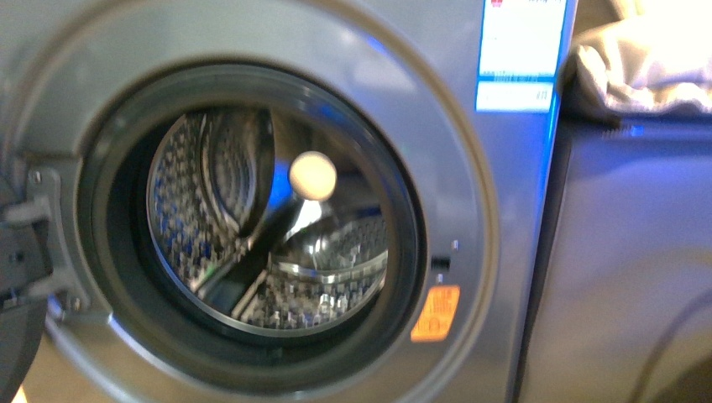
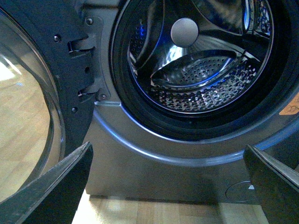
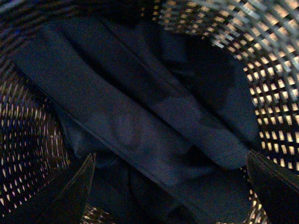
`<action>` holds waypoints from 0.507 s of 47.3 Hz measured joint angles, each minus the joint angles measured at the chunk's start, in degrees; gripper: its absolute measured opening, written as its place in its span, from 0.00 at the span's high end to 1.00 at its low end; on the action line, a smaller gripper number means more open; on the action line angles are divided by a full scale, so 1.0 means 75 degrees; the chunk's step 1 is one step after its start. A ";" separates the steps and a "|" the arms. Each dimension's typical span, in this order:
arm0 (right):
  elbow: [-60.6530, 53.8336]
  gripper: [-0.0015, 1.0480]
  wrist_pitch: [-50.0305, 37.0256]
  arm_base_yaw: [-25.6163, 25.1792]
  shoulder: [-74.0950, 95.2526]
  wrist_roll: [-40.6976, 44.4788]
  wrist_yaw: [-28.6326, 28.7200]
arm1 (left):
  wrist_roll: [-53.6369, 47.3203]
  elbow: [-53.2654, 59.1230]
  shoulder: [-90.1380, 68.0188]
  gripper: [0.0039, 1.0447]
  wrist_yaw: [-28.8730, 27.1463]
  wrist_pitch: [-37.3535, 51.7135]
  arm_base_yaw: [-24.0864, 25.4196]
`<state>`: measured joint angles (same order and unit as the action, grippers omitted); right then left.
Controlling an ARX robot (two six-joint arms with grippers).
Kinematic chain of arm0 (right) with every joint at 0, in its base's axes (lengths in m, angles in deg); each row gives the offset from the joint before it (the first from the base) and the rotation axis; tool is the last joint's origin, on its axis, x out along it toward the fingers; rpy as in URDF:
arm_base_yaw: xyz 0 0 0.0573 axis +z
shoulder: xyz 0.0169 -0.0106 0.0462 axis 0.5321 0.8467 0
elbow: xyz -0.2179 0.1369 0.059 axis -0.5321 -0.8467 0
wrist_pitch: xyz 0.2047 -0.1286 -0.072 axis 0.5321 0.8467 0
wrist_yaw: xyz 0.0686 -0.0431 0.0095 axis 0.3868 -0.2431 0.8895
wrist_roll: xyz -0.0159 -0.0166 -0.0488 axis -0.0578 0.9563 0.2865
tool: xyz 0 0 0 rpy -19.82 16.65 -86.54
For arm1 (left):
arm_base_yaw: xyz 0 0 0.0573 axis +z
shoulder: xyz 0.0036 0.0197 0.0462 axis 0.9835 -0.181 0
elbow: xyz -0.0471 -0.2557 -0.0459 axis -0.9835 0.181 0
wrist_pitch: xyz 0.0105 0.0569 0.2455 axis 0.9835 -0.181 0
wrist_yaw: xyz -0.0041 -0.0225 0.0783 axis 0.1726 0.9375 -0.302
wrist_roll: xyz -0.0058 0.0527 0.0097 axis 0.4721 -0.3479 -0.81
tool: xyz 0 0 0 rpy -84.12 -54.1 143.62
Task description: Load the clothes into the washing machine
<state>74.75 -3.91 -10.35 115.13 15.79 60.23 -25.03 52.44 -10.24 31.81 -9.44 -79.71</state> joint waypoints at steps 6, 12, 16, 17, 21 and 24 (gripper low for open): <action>0.0178 0.07 -0.0058 0.0117 0.0714 0.0003 0.0006 | 0.0000 0.0000 0.0000 0.06 0.0000 0.0000 0.0000; 0.0251 0.07 -0.0128 0.0227 0.1285 0.0012 0.0032 | 0.0000 0.0000 0.0000 0.06 0.0003 0.0000 0.0000; 0.0306 0.07 -0.0248 0.0277 0.1658 0.0012 0.0009 | 0.0000 0.0000 0.0000 0.06 0.0003 0.0000 0.0000; 0.0341 0.07 -0.0291 0.0294 0.1792 0.0012 -0.0006 | 0.0000 0.0000 0.0000 0.06 0.0003 0.0000 0.0000; 0.0455 0.07 -0.0452 0.0329 0.2139 0.0012 -0.0087 | 0.0000 0.0000 0.0000 0.06 0.0003 0.0000 0.0000; 0.0522 0.07 -0.0562 0.0338 0.2384 0.0006 -0.0152 | 0.0000 0.0000 0.0000 0.06 0.0003 0.0000 0.0000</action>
<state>78.66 -8.12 -7.82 133.01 15.83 59.09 -25.03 52.44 -10.24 31.83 -9.44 -79.71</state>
